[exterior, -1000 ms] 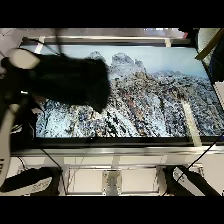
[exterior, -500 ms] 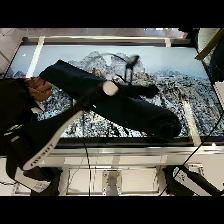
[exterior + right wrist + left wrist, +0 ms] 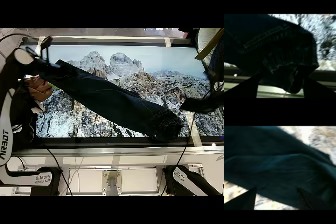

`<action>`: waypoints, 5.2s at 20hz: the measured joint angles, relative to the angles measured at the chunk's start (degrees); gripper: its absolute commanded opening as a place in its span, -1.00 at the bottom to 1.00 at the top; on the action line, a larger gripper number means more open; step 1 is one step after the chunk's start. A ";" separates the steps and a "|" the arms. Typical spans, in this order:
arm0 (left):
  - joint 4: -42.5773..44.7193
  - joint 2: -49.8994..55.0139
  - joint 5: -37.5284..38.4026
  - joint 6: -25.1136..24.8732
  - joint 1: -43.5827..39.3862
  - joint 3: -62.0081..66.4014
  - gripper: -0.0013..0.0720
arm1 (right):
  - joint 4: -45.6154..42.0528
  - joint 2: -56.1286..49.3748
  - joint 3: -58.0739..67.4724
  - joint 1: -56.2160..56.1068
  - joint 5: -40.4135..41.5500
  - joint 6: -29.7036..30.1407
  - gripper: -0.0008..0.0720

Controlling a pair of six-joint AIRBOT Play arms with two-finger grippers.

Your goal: Fold the clothes and pants, and hang the long-sleeved shirts on hangers.

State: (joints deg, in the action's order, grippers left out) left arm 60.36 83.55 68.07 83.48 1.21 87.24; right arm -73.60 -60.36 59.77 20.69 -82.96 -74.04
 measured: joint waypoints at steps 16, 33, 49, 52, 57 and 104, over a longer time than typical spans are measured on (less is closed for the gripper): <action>-14.16 14.12 -14.53 -0.72 3.39 -8.74 0.67 | 6.91 0.59 -23.19 -10.16 15.65 -1.38 0.26; -18.82 15.28 -15.96 -7.41 8.79 -8.81 0.45 | 3.37 0.59 -23.19 -10.56 18.18 -2.93 0.26; -20.41 21.11 -25.33 -8.96 4.57 -8.68 -0.93 | 4.87 0.57 -23.19 -10.56 21.79 -3.30 -0.75; -21.24 20.57 -26.56 -8.96 4.66 -8.15 -0.93 | 5.33 0.59 -23.17 -10.56 23.02 -3.48 -0.84; -12.74 11.10 -19.23 -8.94 8.33 -7.82 -0.93 | 1.88 3.67 -20.41 -10.56 19.52 -3.37 -0.84; 26.73 1.97 -9.03 9.03 10.49 -11.76 0.58 | 24.46 6.80 -31.26 6.62 27.10 10.08 0.39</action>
State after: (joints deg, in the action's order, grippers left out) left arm 87.09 85.52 59.05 92.51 11.70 75.48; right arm -49.15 -53.56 28.51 27.31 -55.86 -63.96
